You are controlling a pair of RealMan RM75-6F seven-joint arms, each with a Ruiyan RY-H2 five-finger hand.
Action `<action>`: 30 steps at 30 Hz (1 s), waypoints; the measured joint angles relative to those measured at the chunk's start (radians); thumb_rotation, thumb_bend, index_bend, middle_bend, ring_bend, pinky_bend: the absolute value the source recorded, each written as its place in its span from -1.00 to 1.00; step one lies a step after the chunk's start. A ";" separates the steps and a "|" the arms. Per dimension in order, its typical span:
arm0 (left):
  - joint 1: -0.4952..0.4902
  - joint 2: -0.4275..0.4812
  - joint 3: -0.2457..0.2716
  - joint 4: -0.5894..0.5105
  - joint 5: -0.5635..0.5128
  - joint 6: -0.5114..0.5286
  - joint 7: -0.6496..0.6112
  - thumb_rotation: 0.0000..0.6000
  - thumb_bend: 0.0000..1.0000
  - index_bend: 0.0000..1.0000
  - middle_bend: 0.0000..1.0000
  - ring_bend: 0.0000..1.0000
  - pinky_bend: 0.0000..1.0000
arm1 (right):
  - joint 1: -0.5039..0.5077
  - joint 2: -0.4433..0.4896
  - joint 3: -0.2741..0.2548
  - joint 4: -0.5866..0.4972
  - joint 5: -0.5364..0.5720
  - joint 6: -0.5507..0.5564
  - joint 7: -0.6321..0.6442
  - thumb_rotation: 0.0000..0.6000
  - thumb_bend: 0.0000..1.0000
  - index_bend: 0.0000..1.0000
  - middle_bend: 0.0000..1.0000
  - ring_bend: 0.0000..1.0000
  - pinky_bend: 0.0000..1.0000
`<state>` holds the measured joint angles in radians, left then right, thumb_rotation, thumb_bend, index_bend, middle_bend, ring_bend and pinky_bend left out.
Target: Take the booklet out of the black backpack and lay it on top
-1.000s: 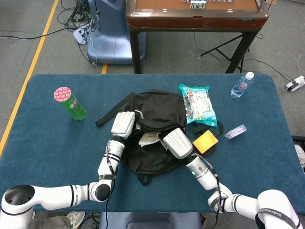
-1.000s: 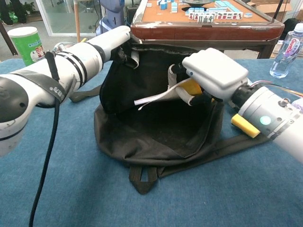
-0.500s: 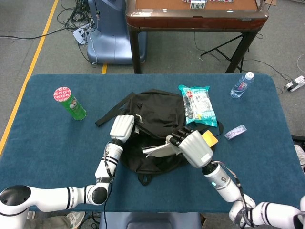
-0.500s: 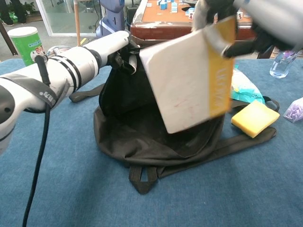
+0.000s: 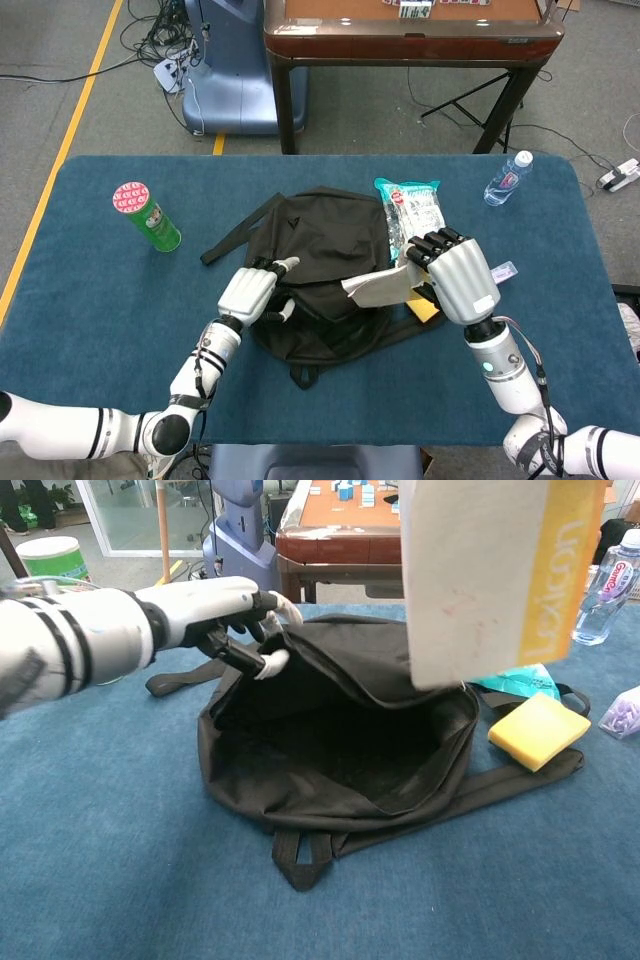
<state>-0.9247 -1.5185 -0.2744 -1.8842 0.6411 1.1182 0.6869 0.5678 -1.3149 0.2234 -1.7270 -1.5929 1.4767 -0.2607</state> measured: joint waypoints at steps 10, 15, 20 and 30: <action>0.052 0.135 0.039 -0.195 0.061 0.133 0.014 0.32 -0.49 -1.00 -0.78 -0.80 -0.83 | 0.044 -0.085 0.045 0.110 0.147 -0.118 0.049 1.00 0.09 0.77 0.28 0.23 0.19; 0.070 0.168 0.036 -0.215 0.071 0.161 -0.008 0.39 -0.49 -1.00 -0.79 -0.81 -0.83 | 0.067 -0.130 0.065 0.157 0.211 -0.169 0.083 1.00 0.09 0.77 0.28 0.23 0.19; 0.081 0.187 0.041 -0.215 0.079 0.165 -0.026 0.39 -0.49 -1.00 -0.79 -0.81 -0.84 | 0.091 -0.162 0.076 0.222 0.278 -0.248 0.101 1.00 -0.11 0.08 -0.09 -0.05 0.13; 0.113 0.226 0.046 -0.193 0.072 0.161 -0.085 0.41 -0.49 -1.00 -0.80 -0.83 -0.86 | 0.132 -0.136 0.095 0.265 0.389 -0.390 0.124 1.00 -0.59 -1.00 -1.00 -1.00 -0.87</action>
<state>-0.8115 -1.2921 -0.2287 -2.0774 0.7136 1.2795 0.6022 0.6994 -1.4508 0.3186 -1.4617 -1.2043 1.0872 -0.1372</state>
